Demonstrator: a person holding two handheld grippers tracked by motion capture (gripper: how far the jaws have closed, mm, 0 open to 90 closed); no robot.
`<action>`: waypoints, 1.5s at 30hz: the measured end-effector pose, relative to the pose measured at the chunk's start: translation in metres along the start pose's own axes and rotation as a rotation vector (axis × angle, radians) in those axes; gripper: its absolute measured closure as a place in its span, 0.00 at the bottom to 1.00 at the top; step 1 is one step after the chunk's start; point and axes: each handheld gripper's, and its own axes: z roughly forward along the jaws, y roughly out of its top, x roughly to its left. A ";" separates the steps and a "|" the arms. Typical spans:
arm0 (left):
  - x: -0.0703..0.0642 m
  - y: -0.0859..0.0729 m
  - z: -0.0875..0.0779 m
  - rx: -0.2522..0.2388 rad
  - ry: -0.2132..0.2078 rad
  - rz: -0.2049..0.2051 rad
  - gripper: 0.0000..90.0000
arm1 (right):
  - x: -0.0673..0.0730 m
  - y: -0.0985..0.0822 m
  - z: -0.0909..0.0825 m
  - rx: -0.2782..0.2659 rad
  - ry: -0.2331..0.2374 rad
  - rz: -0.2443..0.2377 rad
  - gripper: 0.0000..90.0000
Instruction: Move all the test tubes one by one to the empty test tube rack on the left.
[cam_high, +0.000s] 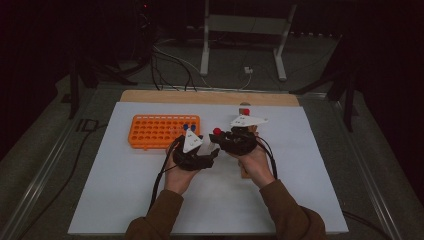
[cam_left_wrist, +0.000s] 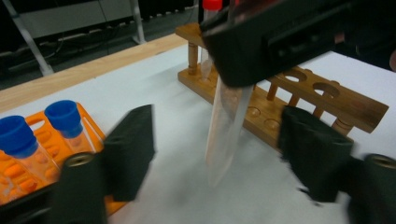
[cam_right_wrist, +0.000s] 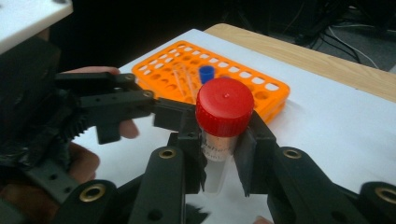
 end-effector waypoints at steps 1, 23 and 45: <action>0.000 0.000 0.000 -0.002 -0.002 -0.002 0.40 | 0.001 0.000 0.001 0.001 0.003 -0.003 0.83; 0.009 -0.003 -0.006 -0.024 -0.047 -0.010 0.83 | -0.001 0.000 0.000 -0.023 0.069 0.027 0.46; 0.044 -0.013 -0.031 -0.028 0.046 -0.060 0.83 | -0.013 -0.013 -0.016 -0.036 -0.116 -0.012 0.00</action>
